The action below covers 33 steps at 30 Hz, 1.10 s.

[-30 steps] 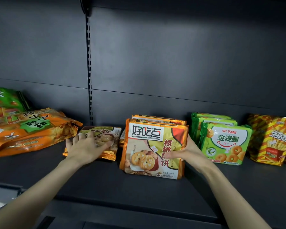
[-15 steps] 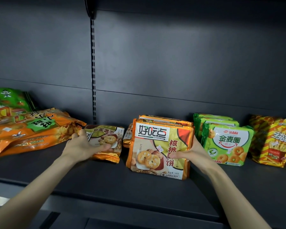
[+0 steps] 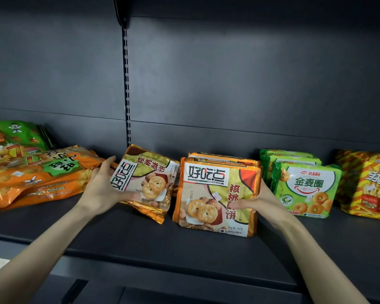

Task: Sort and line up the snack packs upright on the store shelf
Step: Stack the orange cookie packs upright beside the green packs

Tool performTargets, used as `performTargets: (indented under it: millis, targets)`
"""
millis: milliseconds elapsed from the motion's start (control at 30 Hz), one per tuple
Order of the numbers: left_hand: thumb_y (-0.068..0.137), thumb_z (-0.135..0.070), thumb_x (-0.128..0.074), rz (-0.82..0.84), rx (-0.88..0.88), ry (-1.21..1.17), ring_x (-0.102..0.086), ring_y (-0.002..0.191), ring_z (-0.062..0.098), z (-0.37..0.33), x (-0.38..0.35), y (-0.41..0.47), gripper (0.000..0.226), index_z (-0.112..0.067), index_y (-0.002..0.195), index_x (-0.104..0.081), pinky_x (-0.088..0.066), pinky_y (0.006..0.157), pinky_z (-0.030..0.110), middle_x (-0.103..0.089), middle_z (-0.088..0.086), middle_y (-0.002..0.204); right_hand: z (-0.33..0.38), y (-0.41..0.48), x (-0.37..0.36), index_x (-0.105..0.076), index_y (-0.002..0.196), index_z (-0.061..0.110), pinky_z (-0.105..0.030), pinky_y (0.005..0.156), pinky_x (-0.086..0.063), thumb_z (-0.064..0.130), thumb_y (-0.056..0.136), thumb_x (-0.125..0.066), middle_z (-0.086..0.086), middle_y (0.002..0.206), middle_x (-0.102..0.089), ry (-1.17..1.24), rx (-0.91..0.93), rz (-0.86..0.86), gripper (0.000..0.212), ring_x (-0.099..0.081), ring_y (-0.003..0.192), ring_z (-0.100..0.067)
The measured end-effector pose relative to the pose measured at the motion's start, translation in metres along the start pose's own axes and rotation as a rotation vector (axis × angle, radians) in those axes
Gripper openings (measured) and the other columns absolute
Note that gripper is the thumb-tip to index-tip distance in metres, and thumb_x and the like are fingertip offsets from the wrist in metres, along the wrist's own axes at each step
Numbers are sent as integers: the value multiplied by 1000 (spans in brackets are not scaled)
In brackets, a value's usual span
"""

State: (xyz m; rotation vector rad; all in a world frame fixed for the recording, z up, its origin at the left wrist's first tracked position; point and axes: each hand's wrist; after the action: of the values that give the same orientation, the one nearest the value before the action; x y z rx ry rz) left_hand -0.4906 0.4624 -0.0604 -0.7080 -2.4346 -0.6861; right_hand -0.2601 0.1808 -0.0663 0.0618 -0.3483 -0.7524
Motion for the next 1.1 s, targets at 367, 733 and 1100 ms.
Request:
performTargets:
  millis: [367, 733, 1100]
  targets:
    - [61, 1, -83, -348, -135, -535, -61, 84, 4, -25, 2, -24, 81, -14, 133, -47, -50, 62, 6, -62, 2, 105, -1, -1, -1, -39, 132, 26, -42, 97, -48, 23, 41, -92, 3, 117, -67, 9, 13, 15, 105, -65, 107, -13]
    - [69, 0, -78, -256, -35, -760, -67, 94, 11, -10, -5, -47, 55, -13, 115, -51, -55, 77, 31, -69, -2, 103, 0, -3, -4, -34, 135, 26, -37, 96, -49, 31, 42, -92, 4, 119, -66, -33, 21, 40, 110, -64, 108, -11]
    - [54, -36, -86, 37, -68, -1022, -72, 82, 21, -20, 46, -75, 58, -16, 104, -64, -60, 65, 32, -73, 10, 102, 3, -6, -11, -41, 130, 30, -35, 94, -50, 36, 47, -92, 5, 117, -66, -34, 36, 62, 98, -65, 105, -9]
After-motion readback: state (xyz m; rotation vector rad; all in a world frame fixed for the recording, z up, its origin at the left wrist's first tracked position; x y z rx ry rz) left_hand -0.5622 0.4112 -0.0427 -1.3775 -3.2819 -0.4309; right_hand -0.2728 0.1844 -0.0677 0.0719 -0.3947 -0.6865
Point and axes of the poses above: each hand's wrist, its own y-axis towards the middle knuckle, its own x-axis out of the back of the hand, z = x × y
